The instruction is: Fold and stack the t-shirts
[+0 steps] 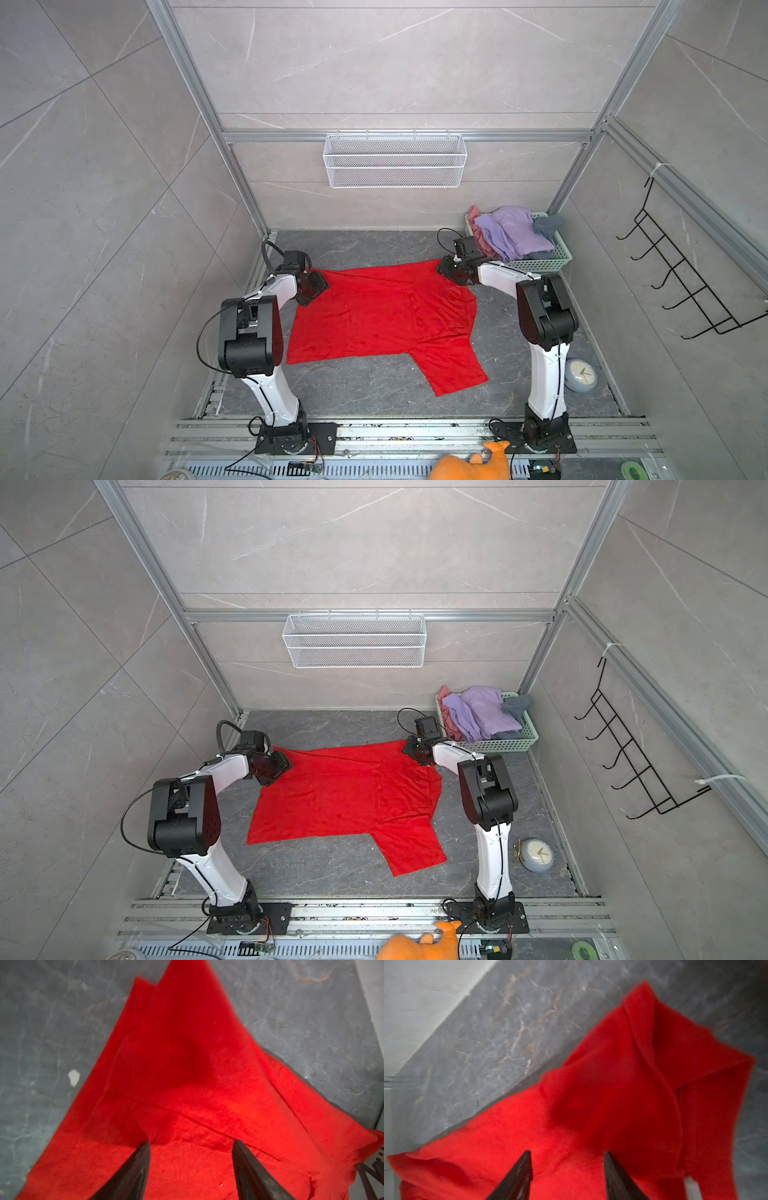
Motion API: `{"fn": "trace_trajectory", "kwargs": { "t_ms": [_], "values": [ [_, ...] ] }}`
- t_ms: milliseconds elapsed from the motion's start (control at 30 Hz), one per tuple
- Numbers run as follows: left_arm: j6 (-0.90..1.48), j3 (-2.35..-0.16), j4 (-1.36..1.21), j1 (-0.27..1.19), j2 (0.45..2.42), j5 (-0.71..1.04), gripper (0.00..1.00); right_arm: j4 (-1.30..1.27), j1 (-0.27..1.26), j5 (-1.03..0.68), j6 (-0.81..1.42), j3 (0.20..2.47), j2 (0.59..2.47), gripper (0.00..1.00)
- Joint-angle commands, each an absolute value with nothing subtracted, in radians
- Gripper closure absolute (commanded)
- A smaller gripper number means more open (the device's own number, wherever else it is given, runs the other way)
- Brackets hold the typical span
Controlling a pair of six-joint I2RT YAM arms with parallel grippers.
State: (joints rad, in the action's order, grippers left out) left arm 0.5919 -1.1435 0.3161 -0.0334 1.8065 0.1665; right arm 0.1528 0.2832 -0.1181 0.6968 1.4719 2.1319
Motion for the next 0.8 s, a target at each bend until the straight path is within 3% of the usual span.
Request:
{"fn": "trace_trajectory", "kwargs": {
  "t_ms": [0, 433, 533, 600, 667, 767],
  "values": [
    [0.626, -1.135, 0.313, -0.039, 1.745, 0.114, 0.33, 0.162, 0.288, -0.121, 0.719, 1.514, 2.156, 0.43],
    [0.655, -1.119, 0.21, -0.053, 1.801, 0.035, 0.36, 0.191, 0.289, -0.122, 0.723, 1.549, 2.203, 0.43],
    [0.634, -1.135, 0.193, -0.063, 1.818, 0.036, 0.48, 0.23, 0.288, -0.124, 0.719, 1.578, 2.223, 0.43],
    [0.615, -1.149, 0.196, -0.069, 1.827, 0.028, 0.69, 0.242, 0.289, -0.126, 0.719, 1.586, 2.236, 0.43],
    [0.598, -1.159, 0.205, -0.072, 1.829, 0.007, 0.83, 0.242, 0.288, -0.124, 0.723, 1.585, 2.238, 0.43],
    [0.56, -1.167, 0.231, -0.075, 1.804, -0.018, 0.95, 0.247, 0.287, -0.122, 0.724, 1.589, 2.245, 0.43]
  ]
}}
